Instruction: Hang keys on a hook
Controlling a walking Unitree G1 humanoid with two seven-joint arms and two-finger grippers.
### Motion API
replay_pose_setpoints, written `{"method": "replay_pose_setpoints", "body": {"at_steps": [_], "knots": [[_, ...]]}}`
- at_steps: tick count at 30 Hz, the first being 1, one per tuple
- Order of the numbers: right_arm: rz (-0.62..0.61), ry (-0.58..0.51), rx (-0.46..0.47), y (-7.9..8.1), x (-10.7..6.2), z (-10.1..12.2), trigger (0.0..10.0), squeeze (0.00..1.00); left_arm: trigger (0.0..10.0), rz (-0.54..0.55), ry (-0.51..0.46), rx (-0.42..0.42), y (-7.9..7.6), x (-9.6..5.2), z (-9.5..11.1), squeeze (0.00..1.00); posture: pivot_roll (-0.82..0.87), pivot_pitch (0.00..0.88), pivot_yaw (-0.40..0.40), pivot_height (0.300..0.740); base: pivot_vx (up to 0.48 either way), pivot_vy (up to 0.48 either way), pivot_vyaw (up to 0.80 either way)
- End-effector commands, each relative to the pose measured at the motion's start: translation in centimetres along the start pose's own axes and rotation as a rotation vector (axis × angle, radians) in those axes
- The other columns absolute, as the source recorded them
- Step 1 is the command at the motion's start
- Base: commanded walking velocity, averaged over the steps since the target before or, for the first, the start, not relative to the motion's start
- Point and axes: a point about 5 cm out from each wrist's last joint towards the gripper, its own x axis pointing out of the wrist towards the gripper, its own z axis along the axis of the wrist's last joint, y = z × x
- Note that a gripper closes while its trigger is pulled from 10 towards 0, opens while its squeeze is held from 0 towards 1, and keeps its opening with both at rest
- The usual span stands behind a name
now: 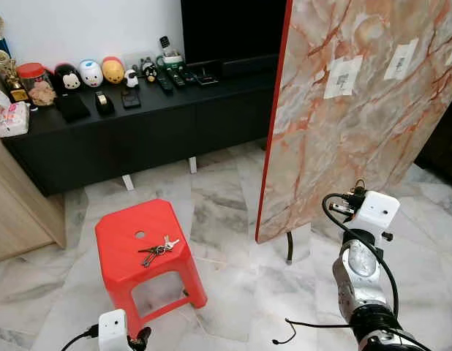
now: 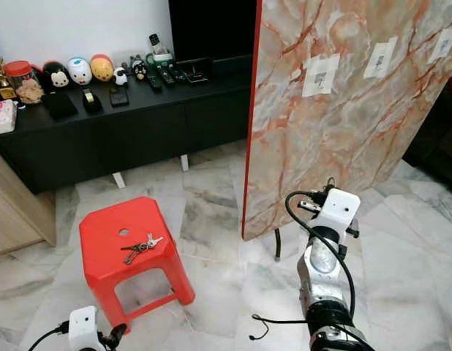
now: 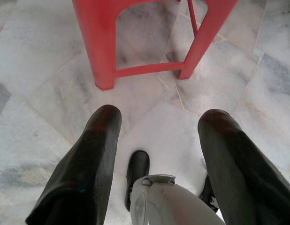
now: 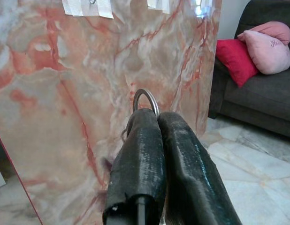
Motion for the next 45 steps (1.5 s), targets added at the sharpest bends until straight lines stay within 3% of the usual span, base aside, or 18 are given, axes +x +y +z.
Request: {"method": "replay_pose_setpoints", "body": {"at_steps": [1, 24, 45], "knots": [[-0.015, -0.03, 0.01, -0.2, 0.3, 0.8, 10.0, 0.0, 10.0, 0.011, 0.02, -0.013, 0.5, -0.2, -0.5, 0.0, 0.09, 0.057, -0.057, 0.74, 0.24, 0.0, 0.0], [-0.086, 0.075, 0.085, -0.8, -0.1, -0.7, 10.0, 0.0, 10.0, 0.012, 0.046, -0.015, 0.6, -0.3, -1.0, 0.0, 0.1, 0.077, -0.059, 0.74, 0.285, 0.0, -0.15], [-0.096, 0.071, 0.088, -0.8, 0.1, -0.4, 10.0, 0.0, 10.0, -0.004, 0.069, 0.004, 0.4, -0.5, -1.7, 0.0, 0.1, 0.052, -0.056, 0.74, 0.296, 0.0, 0.0]]}}
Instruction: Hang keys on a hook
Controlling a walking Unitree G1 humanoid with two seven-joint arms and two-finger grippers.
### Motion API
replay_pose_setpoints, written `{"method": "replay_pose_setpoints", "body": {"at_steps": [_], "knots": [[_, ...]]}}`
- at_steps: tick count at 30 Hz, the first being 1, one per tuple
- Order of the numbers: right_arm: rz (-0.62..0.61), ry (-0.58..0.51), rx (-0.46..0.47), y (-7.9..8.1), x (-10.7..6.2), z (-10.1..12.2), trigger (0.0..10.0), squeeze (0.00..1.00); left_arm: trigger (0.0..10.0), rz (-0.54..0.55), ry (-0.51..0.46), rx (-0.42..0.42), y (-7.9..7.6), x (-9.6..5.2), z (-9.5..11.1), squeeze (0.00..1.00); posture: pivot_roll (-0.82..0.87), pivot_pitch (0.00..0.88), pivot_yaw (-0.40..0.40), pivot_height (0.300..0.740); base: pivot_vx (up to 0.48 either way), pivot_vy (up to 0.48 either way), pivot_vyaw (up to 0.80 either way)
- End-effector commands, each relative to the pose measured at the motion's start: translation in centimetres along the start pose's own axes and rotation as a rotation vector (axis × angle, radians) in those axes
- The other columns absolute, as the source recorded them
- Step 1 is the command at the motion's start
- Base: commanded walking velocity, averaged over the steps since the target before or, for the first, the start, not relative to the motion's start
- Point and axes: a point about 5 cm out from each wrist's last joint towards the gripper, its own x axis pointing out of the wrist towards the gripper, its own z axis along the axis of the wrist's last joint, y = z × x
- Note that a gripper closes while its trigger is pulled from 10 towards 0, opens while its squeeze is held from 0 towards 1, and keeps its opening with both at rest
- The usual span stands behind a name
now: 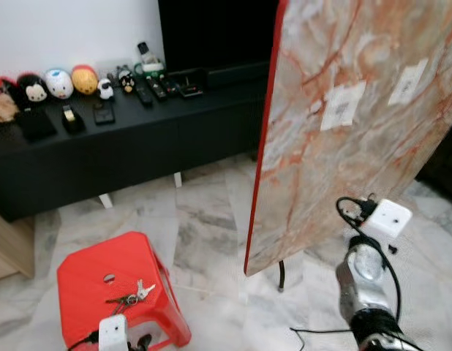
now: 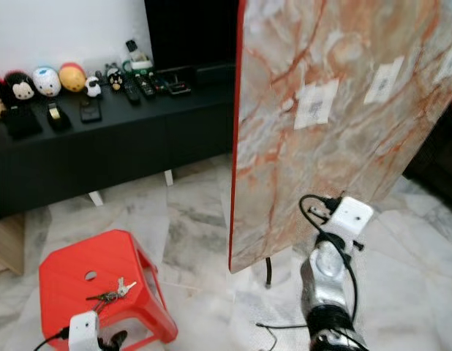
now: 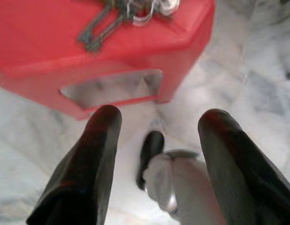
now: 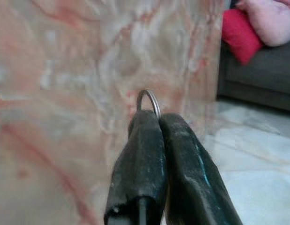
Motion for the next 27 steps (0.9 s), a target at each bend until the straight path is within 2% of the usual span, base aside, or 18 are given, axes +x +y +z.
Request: {"method": "replay_pose_setpoints", "body": {"at_steps": [1, 11, 16, 22, 24, 27], "knots": [[-0.042, -0.023, -0.011, -1.4, 0.4, 0.5, 10.0, 0.0, 10.0, -0.015, 0.028, 0.0, -0.4, -0.1, -0.7, 0.0, 0.1, 0.05, -0.056, 0.74, 0.289, 0.0, 0.0], [-0.047, -0.03, -0.013, -1.5, 0.5, 0.6, 10.0, 0.0, 10.0, 0.0, 0.044, -0.002, 0.9, -0.6, -1.5, 0.0, 0.1, 0.06, -0.057, 0.74, 0.279, 0.0, 0.0], [-0.043, -0.035, -0.019, -1.4, 0.4, 0.7, 10.0, 0.0, 10.0, 0.0, 0.056, -0.007, 0.8, -0.8, -2.1, 0.0, 0.1, 0.066, -0.059, 0.74, 0.0, 0.0, 0.0], [-0.033, -0.048, -0.043, -1.4, 0.5, 0.9, 10.0, 0.0, 10.0, -0.005, 0.062, -0.013, 0.0, -0.7, -2.4, 0.0, 0.1, 0.076, -0.06, 0.74, 0.0, 0.0, 0.0], [0.023, -0.081, -0.094, -0.7, 0.6, 1.4, 10.0, 0.0, 10.0, -0.013, 0.064, -0.012, -1.0, -0.6, -2.4, 0.0, 0.1, 0.08, -0.057, 0.74, 0.0, 0.0, 0.0], [0.049, -0.106, -0.125, -0.2, 0.6, 1.8, 10.0, 0.0, 10.0, -0.019, 0.065, -0.01, -1.6, -0.5, -2.5, 0.0, 0.1, 0.082, -0.058, 0.74, 0.0, 0.0, 0.0]]}}
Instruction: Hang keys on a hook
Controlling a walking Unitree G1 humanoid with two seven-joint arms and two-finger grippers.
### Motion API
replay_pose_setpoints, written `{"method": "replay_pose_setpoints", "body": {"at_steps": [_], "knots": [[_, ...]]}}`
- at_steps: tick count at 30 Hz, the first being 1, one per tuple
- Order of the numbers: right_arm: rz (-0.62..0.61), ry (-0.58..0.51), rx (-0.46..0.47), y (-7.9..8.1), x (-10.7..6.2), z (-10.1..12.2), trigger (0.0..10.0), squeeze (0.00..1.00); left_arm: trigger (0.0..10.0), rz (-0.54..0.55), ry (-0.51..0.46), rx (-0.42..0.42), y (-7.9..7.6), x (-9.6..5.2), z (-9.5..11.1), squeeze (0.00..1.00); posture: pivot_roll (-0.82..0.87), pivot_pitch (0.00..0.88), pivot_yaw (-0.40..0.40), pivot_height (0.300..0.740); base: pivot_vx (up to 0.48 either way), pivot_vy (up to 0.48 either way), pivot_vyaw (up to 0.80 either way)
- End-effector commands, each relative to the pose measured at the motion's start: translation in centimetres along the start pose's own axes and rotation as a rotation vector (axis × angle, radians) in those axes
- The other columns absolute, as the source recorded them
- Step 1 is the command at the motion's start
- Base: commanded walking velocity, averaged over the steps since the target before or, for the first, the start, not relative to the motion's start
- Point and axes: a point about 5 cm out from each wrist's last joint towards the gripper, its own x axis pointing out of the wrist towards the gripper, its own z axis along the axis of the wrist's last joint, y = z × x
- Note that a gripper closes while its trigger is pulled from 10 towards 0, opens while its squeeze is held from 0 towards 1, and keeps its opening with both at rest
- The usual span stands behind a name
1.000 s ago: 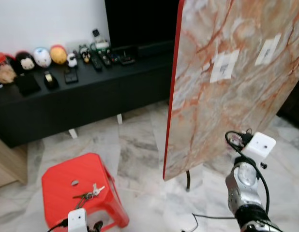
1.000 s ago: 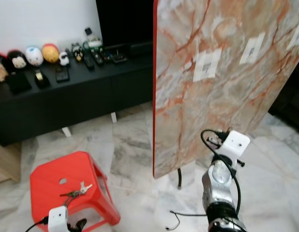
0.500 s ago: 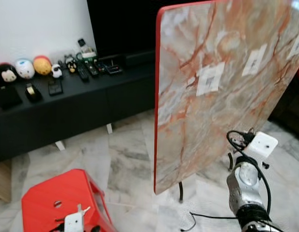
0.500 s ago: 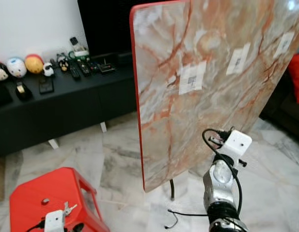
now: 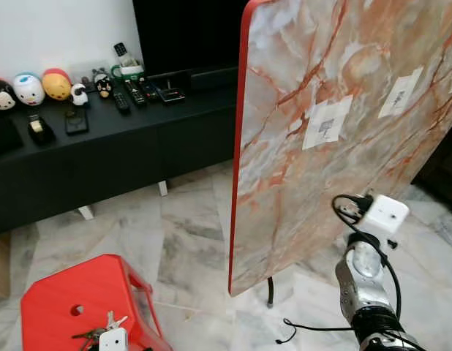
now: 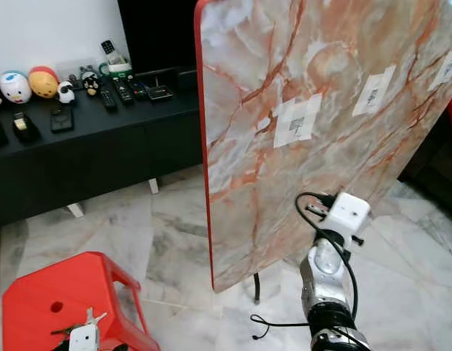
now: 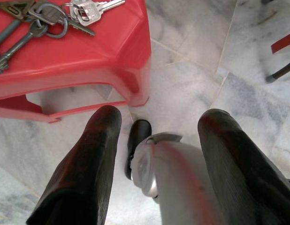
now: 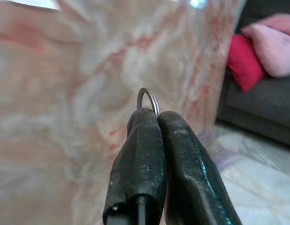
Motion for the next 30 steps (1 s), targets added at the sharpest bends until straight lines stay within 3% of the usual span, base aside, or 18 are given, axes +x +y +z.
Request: {"method": "replay_pose_setpoints", "body": {"at_steps": [1, 4, 9, 15, 21, 25, 30], "knots": [[0.007, -0.058, -0.013, 0.1, 0.4, 1.2, 10.0, 0.0, 10.0, -0.008, 0.025, 0.008, -0.7, -0.1, -0.6, 0.0, 0.1, 0.082, -0.058, 0.74, 0.0, 0.0, 0.0], [0.004, -0.103, -0.053, 0.2, 1.0, 2.1, 10.0, 0.0, 10.0, -0.017, 0.024, 0.01, -1.7, 0.1, -0.6, 0.0, 0.1, 0.083, -0.057, 0.74, 0.0, 0.0, 0.0], [0.01, -0.137, -0.108, 0.4, 1.9, 3.3, 10.0, 0.0, 10.0, -0.017, 0.005, 0.012, -1.8, 0.4, 0.5, 0.0, 0.1, 0.088, -0.056, 0.74, 0.0, 0.0, 0.0], [0.01, -0.197, -0.183, 0.8, 2.8, 5.0, 10.0, 0.0, 10.0, -0.002, -0.028, 0.011, 0.1, 0.5, 1.6, 0.0, 0.1, 0.095, -0.053, 0.74, 0.0, 0.0, 0.0], [0.032, -0.273, -0.261, 1.7, 3.5, 6.7, 10.0, 0.0, 10.0, 0.016, -0.037, 0.008, 2.5, -0.2, 1.2, 0.0, 0.1, 0.096, -0.053, 0.74, 0.0, 0.0, 0.0], [0.032, -0.274, -0.267, 2.1, 3.8, 7.1, 10.0, 0.0, 10.0, 0.019, -0.027, 0.006, 3.0, -0.5, 0.4, 0.0, 0.1, 0.098, -0.054, 0.74, 0.0, 0.0, 0.0], [0.052, -0.306, -0.312, 2.7, 3.9, 7.5, 10.0, 0.0, 10.0, 0.013, -0.009, 0.005, 2.3, -0.7, -0.5, 0.0, 0.11, 0.099, -0.054, 0.74, 0.0, 0.0, 0.0]]}}
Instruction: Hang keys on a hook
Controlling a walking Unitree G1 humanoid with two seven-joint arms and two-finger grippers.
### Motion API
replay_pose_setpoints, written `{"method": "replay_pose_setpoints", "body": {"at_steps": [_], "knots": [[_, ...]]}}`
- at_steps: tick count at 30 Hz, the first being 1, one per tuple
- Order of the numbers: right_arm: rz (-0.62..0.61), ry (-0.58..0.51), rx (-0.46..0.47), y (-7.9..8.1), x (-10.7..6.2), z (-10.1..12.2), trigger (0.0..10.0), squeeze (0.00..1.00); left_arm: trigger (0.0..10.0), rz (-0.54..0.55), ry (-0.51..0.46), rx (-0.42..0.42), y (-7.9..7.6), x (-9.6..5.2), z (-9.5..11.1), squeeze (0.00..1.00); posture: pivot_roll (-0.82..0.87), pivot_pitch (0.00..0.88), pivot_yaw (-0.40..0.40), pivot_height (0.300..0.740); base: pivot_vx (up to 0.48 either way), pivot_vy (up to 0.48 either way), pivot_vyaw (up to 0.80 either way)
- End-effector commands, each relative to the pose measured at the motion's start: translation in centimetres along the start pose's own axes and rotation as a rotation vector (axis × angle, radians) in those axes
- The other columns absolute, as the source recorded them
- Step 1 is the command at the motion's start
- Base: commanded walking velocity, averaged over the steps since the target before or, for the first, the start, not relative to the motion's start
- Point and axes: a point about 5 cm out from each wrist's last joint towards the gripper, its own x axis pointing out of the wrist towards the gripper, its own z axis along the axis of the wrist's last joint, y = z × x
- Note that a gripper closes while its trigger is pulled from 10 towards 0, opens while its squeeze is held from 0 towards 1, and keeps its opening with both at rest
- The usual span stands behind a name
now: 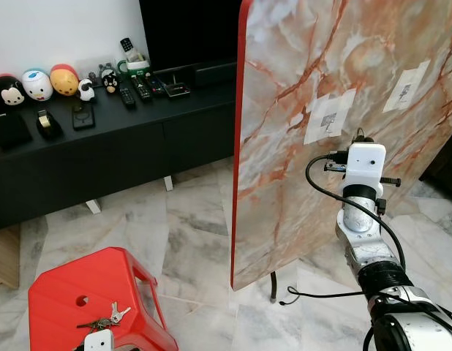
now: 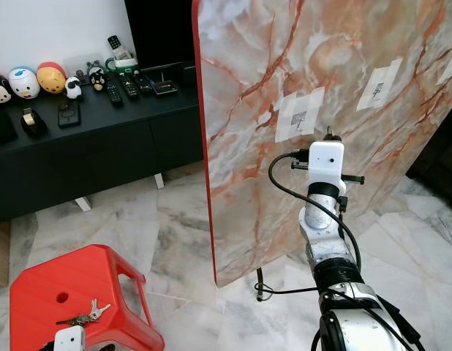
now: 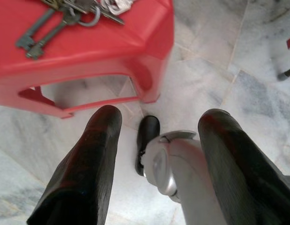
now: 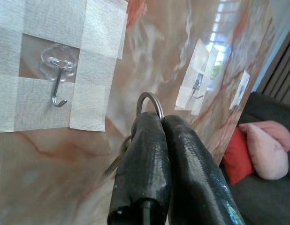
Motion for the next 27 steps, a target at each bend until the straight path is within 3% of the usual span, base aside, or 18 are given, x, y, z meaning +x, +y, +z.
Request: {"method": "replay_pose_setpoints", "body": {"at_steps": [1, 4, 6, 15, 21, 27], "knots": [[-0.002, -0.037, -0.026, -0.1, 0.5, 0.7, 10.0, 0.0, 10.0, 0.0, 0.015, -0.008, -0.3, -0.1, -0.7, 0.0, 0.11, 0.099, -0.054, 0.74, 0.0, 0.0, 0.0], [0.011, -0.052, -0.042, 0.3, 0.2, 0.7, 10.0, 0.0, 10.0, -0.008, 0.027, -0.008, -1.4, -0.1, -1.0, 0.0, 0.11, 0.098, -0.057, 0.74, 0.0, 0.0, 0.0], [0.025, -0.048, -0.055, 0.6, -0.5, 0.2, 10.0, 0.0, 10.0, -0.028, 0.039, -0.006, -3.6, 0.2, -1.2, 0.0, 0.11, 0.099, -0.058, 0.74, 0.0, 0.0, 0.0], [0.07, -0.065, -0.105, 0.9, -0.7, 0.0, 10.0, 0.0, 10.0, -0.049, 0.024, 0.003, -5.8, 0.8, 0.0, 0.0, 0.11, 0.091, -0.057, 0.74, 0.0, 0.0, 0.0], [0.066, -0.066, -0.112, 0.9, -0.6, 0.0, 10.0, 0.0, 10.0, -0.049, 0.004, 0.003, -5.4, 1.1, 0.9, 0.0, 0.11, 0.086, -0.057, 0.74, 0.0, 0.0, 0.0], [0.087, -0.085, -0.153, 1.2, -0.6, 0.3, 10.0, 0.0, 10.0, -0.027, -0.015, -0.014, -2.2, 0.9, 1.4, 0.0, 0.11, 0.09, -0.059, 0.74, 0.0, 0.0, 0.0]]}}
